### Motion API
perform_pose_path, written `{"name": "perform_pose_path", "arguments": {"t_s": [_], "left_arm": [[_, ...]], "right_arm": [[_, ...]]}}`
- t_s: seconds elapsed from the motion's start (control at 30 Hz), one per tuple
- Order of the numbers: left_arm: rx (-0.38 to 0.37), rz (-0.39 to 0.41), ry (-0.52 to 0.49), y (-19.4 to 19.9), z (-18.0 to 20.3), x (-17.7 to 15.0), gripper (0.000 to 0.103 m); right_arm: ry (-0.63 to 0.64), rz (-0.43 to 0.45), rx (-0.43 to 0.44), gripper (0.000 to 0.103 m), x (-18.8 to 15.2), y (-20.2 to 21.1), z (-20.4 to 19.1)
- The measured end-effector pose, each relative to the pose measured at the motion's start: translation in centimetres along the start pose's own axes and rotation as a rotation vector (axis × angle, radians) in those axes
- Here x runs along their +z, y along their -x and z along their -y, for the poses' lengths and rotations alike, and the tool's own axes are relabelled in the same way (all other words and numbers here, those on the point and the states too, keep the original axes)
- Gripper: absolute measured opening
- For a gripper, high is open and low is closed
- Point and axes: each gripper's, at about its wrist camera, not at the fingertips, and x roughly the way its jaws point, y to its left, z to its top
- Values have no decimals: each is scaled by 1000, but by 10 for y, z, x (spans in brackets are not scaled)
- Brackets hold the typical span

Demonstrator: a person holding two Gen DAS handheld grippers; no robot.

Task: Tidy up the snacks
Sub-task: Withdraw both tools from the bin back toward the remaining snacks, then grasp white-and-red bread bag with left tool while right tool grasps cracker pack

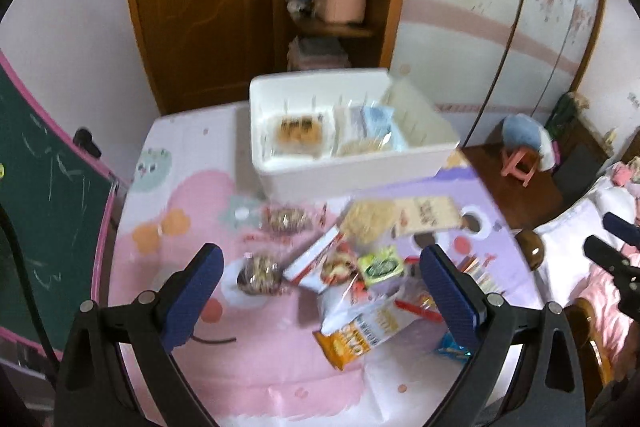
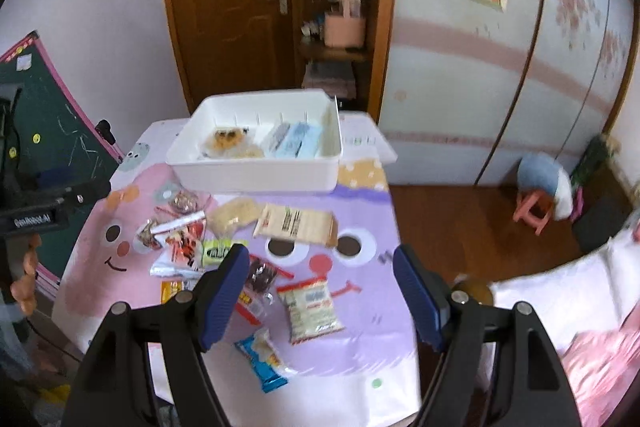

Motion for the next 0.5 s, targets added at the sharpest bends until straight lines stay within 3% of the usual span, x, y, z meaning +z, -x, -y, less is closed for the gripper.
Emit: {"name": "perform_pose_path", "arguments": {"t_s": [0.23, 0.5], "left_arm": [[4, -160, 68, -65, -4, -33, 98], [-3, -271, 139, -108, -11, -44, 98]], "right_arm": [[-39, -137, -4, 75, -37, -56, 9], [-80, -279, 4, 75, -65, -110, 18]]}}
